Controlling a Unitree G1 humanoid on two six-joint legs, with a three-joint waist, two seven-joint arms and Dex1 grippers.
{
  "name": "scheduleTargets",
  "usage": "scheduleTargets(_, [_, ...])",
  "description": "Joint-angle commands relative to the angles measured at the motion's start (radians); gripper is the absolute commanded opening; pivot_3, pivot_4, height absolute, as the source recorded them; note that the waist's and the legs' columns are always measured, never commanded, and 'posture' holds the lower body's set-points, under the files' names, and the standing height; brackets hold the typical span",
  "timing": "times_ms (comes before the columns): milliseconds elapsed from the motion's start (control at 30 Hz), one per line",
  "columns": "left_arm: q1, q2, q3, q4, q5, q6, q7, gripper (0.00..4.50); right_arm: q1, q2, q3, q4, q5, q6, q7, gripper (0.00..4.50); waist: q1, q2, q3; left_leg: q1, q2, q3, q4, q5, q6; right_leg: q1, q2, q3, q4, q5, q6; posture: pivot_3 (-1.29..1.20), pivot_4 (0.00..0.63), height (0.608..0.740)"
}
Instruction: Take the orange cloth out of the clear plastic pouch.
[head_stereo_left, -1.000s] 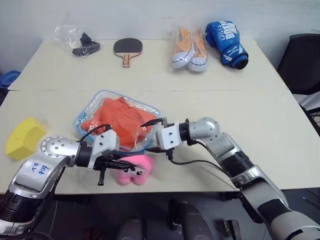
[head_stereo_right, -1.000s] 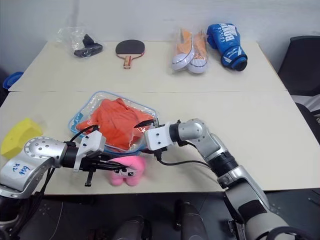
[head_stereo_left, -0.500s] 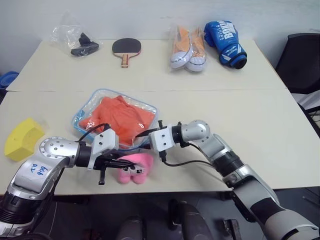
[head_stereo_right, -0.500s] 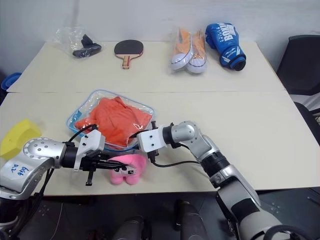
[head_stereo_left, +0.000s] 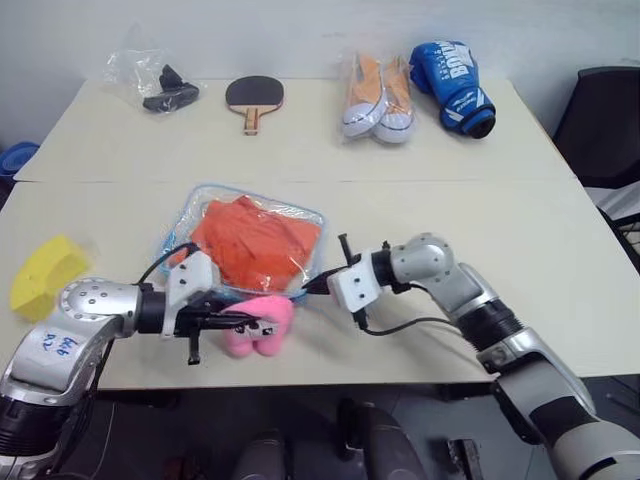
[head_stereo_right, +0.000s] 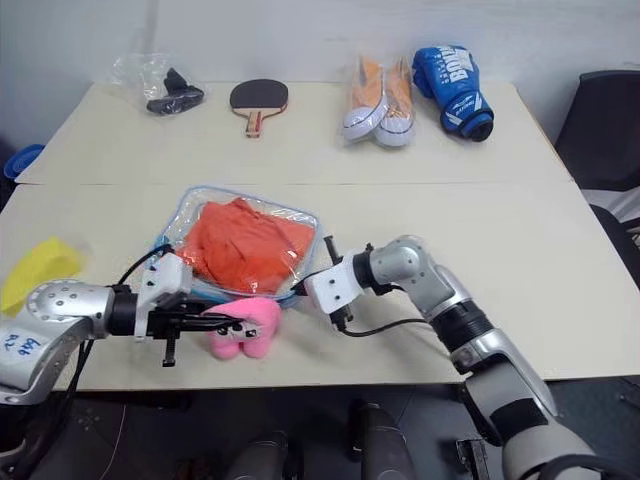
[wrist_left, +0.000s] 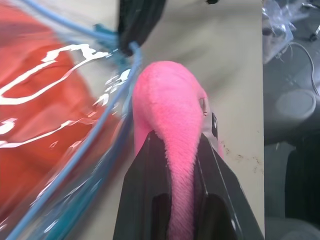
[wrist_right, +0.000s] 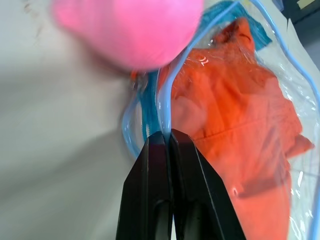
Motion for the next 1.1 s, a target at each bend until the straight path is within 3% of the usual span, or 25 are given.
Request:
scheduleTargets(33, [0.027, 0.037, 0.121, 0.020, -0.041, 0.036, 0.005, 0.06, 0.015, -0.075, -0.058, -0.041, 0.049, -0.052, 0.024, 0.03, 0.000, 0.000, 0.000, 0.000, 0.000, 0.000, 0.000, 0.000, 0.000, 0.000, 0.000, 0.000, 0.000, 0.000, 0.000, 0.00, 0.150, 0.740])
scheduleTargets(300, [0.135, 0.099, 0.312, 0.096, -0.061, 0.069, -0.016, 0.06, 0.119, -0.252, -0.108, -0.121, 0.156, -0.142, 0.098, 0.03, 0.001, 0.001, 0.001, 0.000, 0.000, 0.000, -0.002, 0.000, 0.000, 0.000, 0.000, -0.001, -0.002, 0.000, 0.000, 0.00, 0.150, 0.740])
scheduleTargets(467, [0.114, 0.157, 0.400, 0.225, -0.060, 0.084, -0.024, 0.06, 0.188, -0.356, -0.141, -0.168, 0.245, -0.162, 0.159, 0.03, 0.002, 0.001, 0.001, 0.000, 0.000, 0.000, -0.002, 0.000, 0.000, 0.000, 0.000, -0.001, -0.003, 0.000, 0.000, 0.00, 0.150, 0.740])
scheduleTargets(633, [0.055, 0.160, 0.368, 0.266, -0.063, 0.074, -0.009, 0.06, 0.211, -0.393, -0.155, -0.161, 0.271, -0.170, 0.185, 0.03, 0.003, 0.001, 0.001, 0.001, 0.000, 0.000, -0.002, -0.001, 0.000, 0.000, 0.000, -0.001, -0.003, 0.000, 0.000, 0.00, 0.150, 0.740])
scheduleTargets(867, [0.105, 0.090, 0.290, 0.210, -0.039, 0.047, 0.026, 0.06, 0.208, -0.364, -0.161, -0.150, 0.246, -0.139, 0.153, 0.03, 0.000, 0.001, 0.001, 0.001, 0.001, 0.001, -0.002, -0.001, -0.001, 0.000, 0.000, 0.000, -0.002, 0.000, 0.000, 0.00, 0.150, 0.740])
scheduleTargets(900, [0.109, 0.081, 0.284, 0.208, -0.036, 0.045, 0.035, 0.41, 0.209, -0.365, -0.162, -0.149, 0.242, -0.136, 0.149, 0.01, 0.001, 0.001, 0.001, 0.001, 0.001, 0.001, -0.002, -0.001, -0.001, 0.000, 0.000, -0.001, -0.002, 0.000, 0.000, 0.00, 0.150, 0.740])
scheduleTargets(967, [0.110, 0.052, 0.275, 0.209, -0.031, 0.043, 0.061, 0.96, 0.215, -0.366, -0.168, -0.149, 0.234, -0.108, 0.134, 0.43, 0.002, 0.001, 0.001, 0.001, 0.001, 0.001, -0.002, -0.001, -0.001, 0.000, 0.000, 0.000, -0.002, 0.000, 0.000, 0.00, 0.150, 0.740])
scheduleTargets(1100, [0.111, -0.001, 0.293, 0.197, -0.052, 0.077, 0.119, 2.25, 0.247, -0.383, -0.190, -0.179, 0.236, -0.044, 0.114, 1.58, 0.003, 0.001, 0.001, 0.001, 0.001, 0.001, -0.002, -0.001, -0.001, 0.000, 0.000, 0.000, -0.001, 0.000, 0.000, 0.00, 0.150, 0.740])
